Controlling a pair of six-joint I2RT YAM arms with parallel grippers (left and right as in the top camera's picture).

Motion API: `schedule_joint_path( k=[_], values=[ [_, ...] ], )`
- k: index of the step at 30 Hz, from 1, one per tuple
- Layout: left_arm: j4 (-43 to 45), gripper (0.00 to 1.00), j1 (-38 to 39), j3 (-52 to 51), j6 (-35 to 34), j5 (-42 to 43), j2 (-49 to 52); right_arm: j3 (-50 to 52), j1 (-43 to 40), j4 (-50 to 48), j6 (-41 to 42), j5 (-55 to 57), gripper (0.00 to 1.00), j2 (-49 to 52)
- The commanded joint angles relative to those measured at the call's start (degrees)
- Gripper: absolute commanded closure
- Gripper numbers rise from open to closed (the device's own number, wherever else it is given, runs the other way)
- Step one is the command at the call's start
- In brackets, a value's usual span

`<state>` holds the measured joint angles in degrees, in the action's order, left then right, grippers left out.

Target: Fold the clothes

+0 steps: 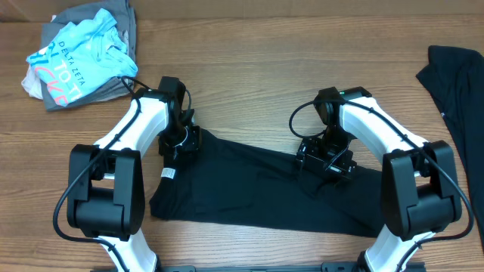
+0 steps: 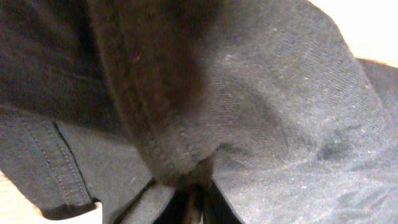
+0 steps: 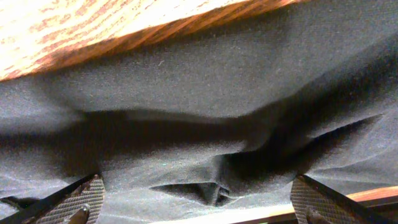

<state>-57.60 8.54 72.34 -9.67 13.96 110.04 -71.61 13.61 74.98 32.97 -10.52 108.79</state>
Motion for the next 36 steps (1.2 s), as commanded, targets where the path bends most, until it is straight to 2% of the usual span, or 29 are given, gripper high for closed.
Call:
schedule_joint_path(
  k=[1, 6, 11, 14, 17, 27, 32, 36],
  values=[
    [-0.96, 0.96, 0.07, -0.17, 0.85, 0.85, -0.66, -1.25, 0.26, -0.13, -0.02, -0.55, 0.01, -2.08],
    [-4.72, 0.96, -0.48, 1.51, 0.87, -0.83, -0.72, -1.29, 0.26, 0.09, 1.14, -0.92, 0.05, -3.32],
    [-12.48, 0.96, -2.23, 6.60, 0.98, -0.83, -0.83, -1.42, 0.26, -0.39, 1.27, -0.94, 0.03, -7.23],
    [-17.79, 0.96, -3.21, 9.44, 3.32, -1.01, -0.83, -1.42, 0.26, 0.26, 1.25, -0.96, 0.01, -8.90],
    [-20.39, 0.96, -3.93, 9.79, 3.89, -3.69, -0.83, -1.42, 0.26, 1.55, 1.22, -0.96, 0.01, -9.05],
    [-23.41, 0.96, -7.21, 9.77, 2.80, -9.05, -0.76, -1.42, 4.76, 2.97, 1.14, -1.16, 0.01, -9.05],
    [-23.63, 0.90, -9.46, 9.77, 2.80, -9.05, -0.74, -1.42, 8.48, 2.82, 1.86, -1.16, 0.00, -9.05],
    [-24.17, 0.94, -10.80, 9.77, 1.16, -11.74, -0.74, -1.31, 10.82, 1.77, 3.98, -1.16, 0.00, -9.03]
  ],
)
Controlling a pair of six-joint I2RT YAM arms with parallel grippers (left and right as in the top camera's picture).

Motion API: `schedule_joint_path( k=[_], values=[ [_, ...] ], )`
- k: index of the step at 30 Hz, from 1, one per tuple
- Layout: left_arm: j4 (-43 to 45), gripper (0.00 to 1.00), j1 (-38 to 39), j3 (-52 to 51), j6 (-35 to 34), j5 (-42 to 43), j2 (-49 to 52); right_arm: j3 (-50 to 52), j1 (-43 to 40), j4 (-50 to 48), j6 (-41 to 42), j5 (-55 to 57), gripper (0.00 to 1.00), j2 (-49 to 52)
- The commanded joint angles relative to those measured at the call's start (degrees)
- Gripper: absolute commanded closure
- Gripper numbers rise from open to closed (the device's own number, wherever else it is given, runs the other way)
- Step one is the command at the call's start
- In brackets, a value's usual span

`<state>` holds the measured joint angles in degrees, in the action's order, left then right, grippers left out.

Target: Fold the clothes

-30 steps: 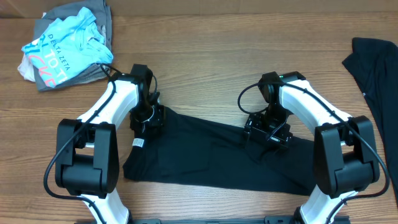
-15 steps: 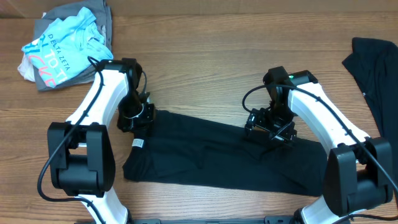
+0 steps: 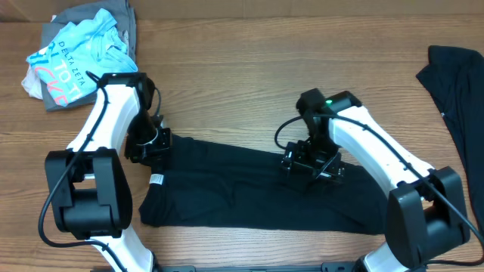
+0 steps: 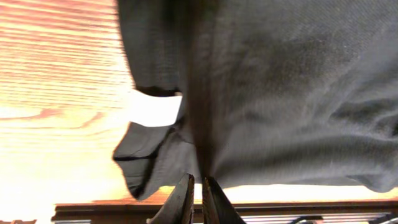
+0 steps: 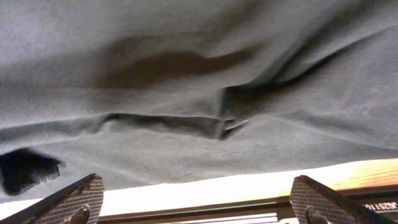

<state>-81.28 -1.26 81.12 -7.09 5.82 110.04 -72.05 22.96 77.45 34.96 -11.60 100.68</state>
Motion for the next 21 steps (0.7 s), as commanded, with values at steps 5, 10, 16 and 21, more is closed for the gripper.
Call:
schedule_joint_path(
  k=[5, 10, 16, 21],
  values=[
    [-1.20, 0.96, -3.63, 1.01, -5.38, -7.67, -0.76, -0.66, 3.67, -2.21, 2.56, -0.04, 0.00, -0.92],
    [-1.46, 0.96, -4.46, 2.03, -1.95, 1.03, -0.85, -0.66, 3.78, -5.05, 2.64, 0.90, 0.00, -0.92],
    [-2.51, 0.96, -2.97, 4.50, 11.28, 19.91, -4.28, -0.66, -0.61, -6.14, 5.14, 4.74, 0.51, -0.92],
    [-4.68, 0.96, 1.46, 3.80, 12.26, 20.11, -6.36, -0.66, -6.21, -4.26, 5.14, 7.08, 0.88, -0.92]
  ],
)
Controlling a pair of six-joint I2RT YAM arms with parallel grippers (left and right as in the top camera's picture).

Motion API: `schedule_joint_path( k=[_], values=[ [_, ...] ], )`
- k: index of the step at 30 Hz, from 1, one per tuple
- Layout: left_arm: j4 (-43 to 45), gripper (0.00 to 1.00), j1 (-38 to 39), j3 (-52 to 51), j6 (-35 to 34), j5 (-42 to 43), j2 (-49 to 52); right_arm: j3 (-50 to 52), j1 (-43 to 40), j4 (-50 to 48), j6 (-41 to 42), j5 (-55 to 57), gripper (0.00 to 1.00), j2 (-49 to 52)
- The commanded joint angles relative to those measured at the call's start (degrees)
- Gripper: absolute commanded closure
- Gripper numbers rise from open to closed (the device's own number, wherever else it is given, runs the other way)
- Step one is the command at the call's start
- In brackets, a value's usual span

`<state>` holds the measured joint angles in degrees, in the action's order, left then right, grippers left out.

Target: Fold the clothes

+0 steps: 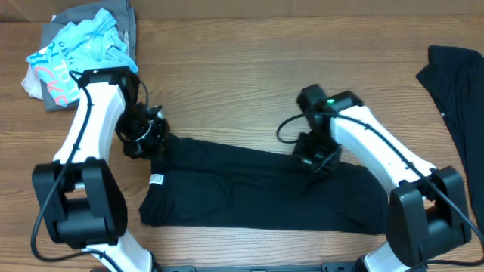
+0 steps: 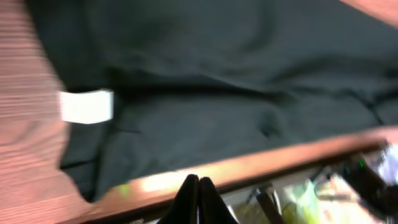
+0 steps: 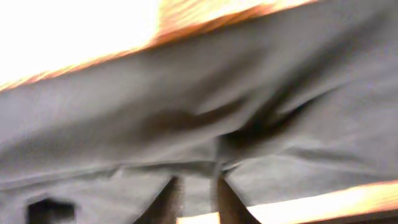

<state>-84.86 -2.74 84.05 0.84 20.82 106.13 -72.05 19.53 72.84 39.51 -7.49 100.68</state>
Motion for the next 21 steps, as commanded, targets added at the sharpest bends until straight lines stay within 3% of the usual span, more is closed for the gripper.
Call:
schedule_joint_path(
  k=[1, 4, 9, 17, 21],
  values=[
    [-1.03, 0.96, 3.96, -0.04, 4.33, 5.16, -2.40, -0.66, -3.82, 0.72, 0.59, 3.19, 0.90, -0.92],
    [1.79, 0.96, 7.30, -5.18, 3.72, 5.20, -2.38, -0.20, -6.58, 1.16, 0.59, 3.19, 0.91, -0.92],
    [14.12, 0.96, 11.80, -17.35, -2.71, 5.20, -2.36, 3.91, -9.77, 0.59, 1.09, 3.19, 0.92, -0.87],
    [19.58, 0.96, 11.74, -22.32, -5.86, 5.07, -2.36, 14.05, -13.33, -7.39, 1.25, -0.24, 0.94, -0.87],
    [21.55, 0.96, 11.69, -23.39, -10.12, 0.11, -2.36, 18.91, -15.72, -11.85, 1.25, -2.10, 0.94, -0.81]
  ],
)
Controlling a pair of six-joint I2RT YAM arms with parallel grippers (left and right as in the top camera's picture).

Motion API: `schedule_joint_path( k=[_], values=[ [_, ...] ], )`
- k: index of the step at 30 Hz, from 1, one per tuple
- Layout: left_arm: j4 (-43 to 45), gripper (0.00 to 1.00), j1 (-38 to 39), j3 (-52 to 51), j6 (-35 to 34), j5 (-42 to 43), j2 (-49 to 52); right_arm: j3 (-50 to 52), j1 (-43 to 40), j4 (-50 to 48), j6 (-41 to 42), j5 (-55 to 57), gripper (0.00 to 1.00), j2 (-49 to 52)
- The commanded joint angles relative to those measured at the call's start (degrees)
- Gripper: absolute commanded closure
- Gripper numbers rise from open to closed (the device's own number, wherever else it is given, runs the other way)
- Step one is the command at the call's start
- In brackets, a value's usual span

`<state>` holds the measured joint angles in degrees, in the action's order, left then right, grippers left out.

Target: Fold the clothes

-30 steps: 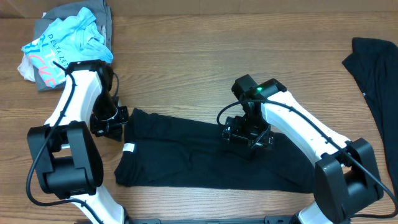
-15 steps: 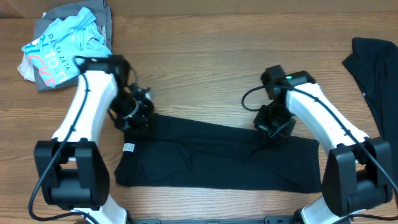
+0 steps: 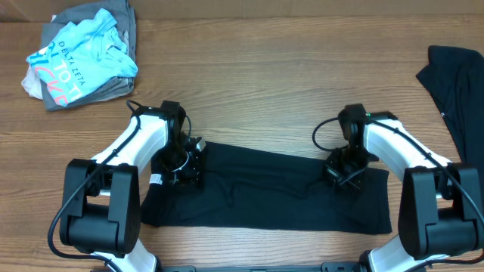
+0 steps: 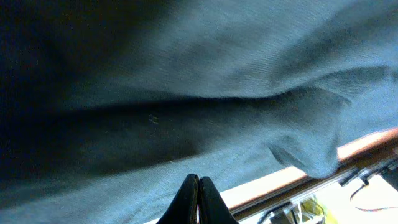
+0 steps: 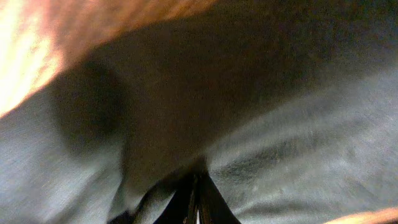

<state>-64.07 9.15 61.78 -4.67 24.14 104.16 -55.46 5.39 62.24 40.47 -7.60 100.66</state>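
A black garment (image 3: 265, 193), folded into a long strip, lies across the near half of the table, its white label (image 3: 156, 180) at the left end. My left gripper (image 3: 187, 168) is low over the strip's upper left part. In the left wrist view it (image 4: 199, 182) is shut, with bare fingertips against the cloth (image 4: 205, 81). My right gripper (image 3: 344, 172) is at the strip's upper right part. In the right wrist view it (image 5: 195, 186) is shut with black cloth (image 5: 280, 155) bunched at its tips.
At the far left corner sits a pile of clothes topped by a light blue printed T-shirt (image 3: 79, 53). Another black garment (image 3: 457, 83) hangs over the table's right edge. Bare wooden table (image 3: 265, 75) shows behind the strip.
My left gripper was off the garment's upper left corner and is now over its left part. The right gripper has moved right and nearer, and the strip's right end is squarer.
At first my left gripper was shut on the garment's upper left corner and the right stood open over its right part. Then the left held the edge farther left. Later the left was shut and clear of the cloth and the right's fingers had come together. Now both are on the strip.
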Motion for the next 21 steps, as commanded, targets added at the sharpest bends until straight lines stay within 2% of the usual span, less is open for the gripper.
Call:
schedule_joint_path(
  k=[1, 13, 21],
  values=[
    [0.96, 0.96, -0.22, -1.18, -4.81, -3.32, -0.39, 2.82, -2.14, -1.75, 0.28, -2.40, 0.94, -0.79],
    [4.02, 0.95, -0.22, -1.31, -7.17, -3.39, -0.11, 3.72, -5.90, -4.59, 0.04, -2.75, 0.92, -0.79],
    [5.35, 0.96, -1.42, -1.31, -8.52, -3.67, 5.55, 3.72, -5.90, -5.86, 0.04, -2.78, 0.91, -0.79]
  ],
)
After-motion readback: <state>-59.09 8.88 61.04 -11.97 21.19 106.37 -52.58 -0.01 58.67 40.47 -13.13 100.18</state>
